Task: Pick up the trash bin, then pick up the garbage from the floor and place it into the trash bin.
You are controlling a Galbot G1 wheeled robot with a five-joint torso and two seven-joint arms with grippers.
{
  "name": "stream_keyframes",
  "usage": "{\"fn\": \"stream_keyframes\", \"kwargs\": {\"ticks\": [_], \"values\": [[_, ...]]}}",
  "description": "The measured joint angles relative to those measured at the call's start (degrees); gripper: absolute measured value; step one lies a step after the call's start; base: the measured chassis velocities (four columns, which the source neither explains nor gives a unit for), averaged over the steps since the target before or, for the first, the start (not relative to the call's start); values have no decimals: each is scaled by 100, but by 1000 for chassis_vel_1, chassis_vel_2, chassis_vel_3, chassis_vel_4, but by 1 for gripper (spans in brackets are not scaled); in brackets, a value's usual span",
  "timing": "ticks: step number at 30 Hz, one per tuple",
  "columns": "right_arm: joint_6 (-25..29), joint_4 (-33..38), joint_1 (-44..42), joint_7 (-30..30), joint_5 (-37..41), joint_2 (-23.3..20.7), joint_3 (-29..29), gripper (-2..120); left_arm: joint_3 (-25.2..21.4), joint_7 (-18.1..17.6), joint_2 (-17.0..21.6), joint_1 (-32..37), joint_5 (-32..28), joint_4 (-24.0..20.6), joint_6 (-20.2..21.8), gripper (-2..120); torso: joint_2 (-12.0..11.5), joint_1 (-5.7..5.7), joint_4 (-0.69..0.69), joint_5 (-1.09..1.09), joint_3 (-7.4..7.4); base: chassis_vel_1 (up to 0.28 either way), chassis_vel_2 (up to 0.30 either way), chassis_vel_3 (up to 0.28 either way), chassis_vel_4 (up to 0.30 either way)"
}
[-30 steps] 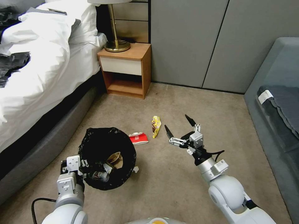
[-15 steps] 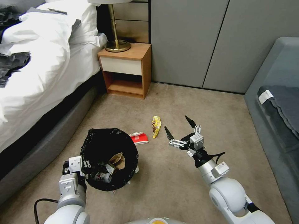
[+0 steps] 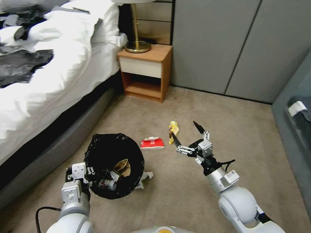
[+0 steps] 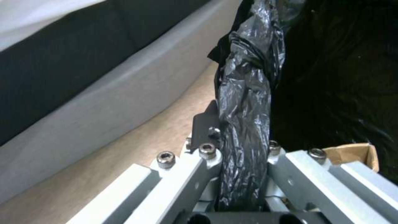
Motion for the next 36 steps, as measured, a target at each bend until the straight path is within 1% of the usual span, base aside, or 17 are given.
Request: {"fn": "stream_keyframes", "kwargs": {"ticks": [13,18,23,25,26,27,29,31,35,36], "values": [[8,-23,0,-11,-15,-18,-10,100,-2,3,3,-2,4,-10,3,2,0,0,2,0,0,125,123,114,115],[14,-123,0,-57,-31,-58,-27,100,12,1,0,-27,2,2,4,2,0,0,0,0,0,116,123,117,123],[-12,-357,54,-102,-49,-229,-147,100,22,-8,-5,-29,5,34,-8,2,0,0,4,0,0,87,89,76,78],[-84,-532,112,-113,-9,-398,-292,100,31,-9,-5,-33,7,38,-11,2,0,0,1,0,0,18,31,23,13],[-84,-532,112,-113,-9,-398,-292,100,31,-9,-5,-33,7,38,-11,2,0,0,1,0,0,0,0,0,0],[-189,-642,160,-144,67,-532,-409,100,38,-8,-5,-35,8,38,-12,2,0,-1,-1,0,0,0,0,0,0],[-236,-685,182,-161,98,-584,-453,100,38,-8,-5,-35,8,38,-13,2,0,0,-1,0,0,0,0,0,0],[-417,-861,306,-254,190,-759,-618,100,39,-8,-8,-31,17,38,-14,2,0,0,-2,1,0,0,0,0,0],[-558,-1083,471,-394,229,-877,-764,100,38,-8,-22,-10,30,38,-24,2,0,0,0,0,0,0,0,0,0],[-628,-1309,635,-571,223,-947,-854,100,34,-8,-33,10,38,36,-36,2,0,0,1,0,0,0,0,0,0]]}}
